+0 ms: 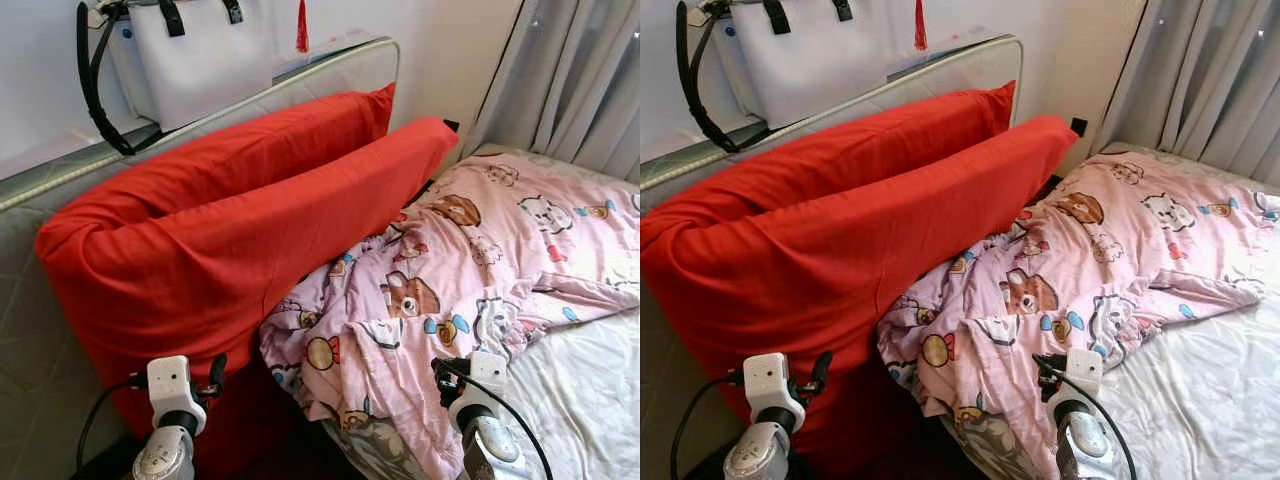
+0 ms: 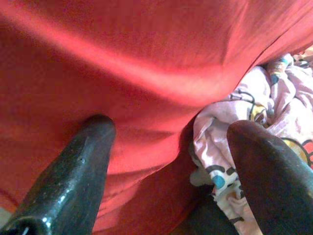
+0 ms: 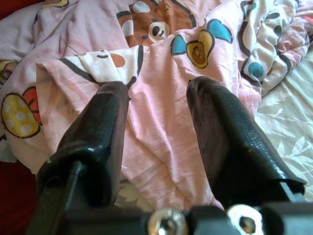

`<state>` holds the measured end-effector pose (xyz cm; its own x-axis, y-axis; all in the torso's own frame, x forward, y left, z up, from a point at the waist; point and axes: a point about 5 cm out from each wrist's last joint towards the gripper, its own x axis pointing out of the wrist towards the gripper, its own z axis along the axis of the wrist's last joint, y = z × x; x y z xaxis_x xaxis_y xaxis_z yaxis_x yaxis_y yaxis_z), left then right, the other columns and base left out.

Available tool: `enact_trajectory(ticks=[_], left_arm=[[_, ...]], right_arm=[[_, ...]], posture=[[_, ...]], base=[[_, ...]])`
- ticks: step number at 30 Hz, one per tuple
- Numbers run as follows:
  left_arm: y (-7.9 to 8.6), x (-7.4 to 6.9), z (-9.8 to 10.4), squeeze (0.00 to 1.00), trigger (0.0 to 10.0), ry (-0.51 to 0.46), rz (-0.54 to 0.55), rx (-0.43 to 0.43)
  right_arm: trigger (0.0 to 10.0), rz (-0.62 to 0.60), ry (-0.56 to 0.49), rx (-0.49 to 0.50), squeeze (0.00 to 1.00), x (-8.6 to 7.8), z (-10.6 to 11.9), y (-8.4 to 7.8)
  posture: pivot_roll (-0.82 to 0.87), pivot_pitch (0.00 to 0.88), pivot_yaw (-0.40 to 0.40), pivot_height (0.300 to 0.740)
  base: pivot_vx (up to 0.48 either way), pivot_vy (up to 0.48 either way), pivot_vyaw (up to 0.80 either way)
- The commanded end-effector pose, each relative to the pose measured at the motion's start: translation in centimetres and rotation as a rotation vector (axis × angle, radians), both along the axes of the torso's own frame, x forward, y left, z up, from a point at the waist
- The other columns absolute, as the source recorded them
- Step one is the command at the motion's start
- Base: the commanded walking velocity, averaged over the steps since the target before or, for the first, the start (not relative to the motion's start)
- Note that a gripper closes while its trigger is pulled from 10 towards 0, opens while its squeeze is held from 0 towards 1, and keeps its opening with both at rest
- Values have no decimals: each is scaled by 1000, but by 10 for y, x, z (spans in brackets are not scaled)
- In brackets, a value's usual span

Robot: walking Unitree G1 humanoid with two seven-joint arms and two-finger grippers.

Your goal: Clean up the room

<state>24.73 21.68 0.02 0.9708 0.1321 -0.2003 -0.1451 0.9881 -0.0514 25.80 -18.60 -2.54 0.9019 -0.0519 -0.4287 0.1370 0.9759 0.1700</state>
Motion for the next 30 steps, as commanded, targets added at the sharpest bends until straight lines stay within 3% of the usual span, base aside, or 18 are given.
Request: enact_trajectory(ticks=[1, 30], left_arm=[[1, -1, -1, 0, 10000, 6, 6, -9], [8, -14, -8, 0, 10000, 33, 24, -12]], right_arm=[[10000, -15, -10, 0, 0, 0, 1, -3], [10000, -34, 31, -3, 0, 1, -1, -3]], posture=[[-28, 0, -25, 670], [-3, 0, -30, 645]], base=[[0, 0, 0], [0, 0, 0]])
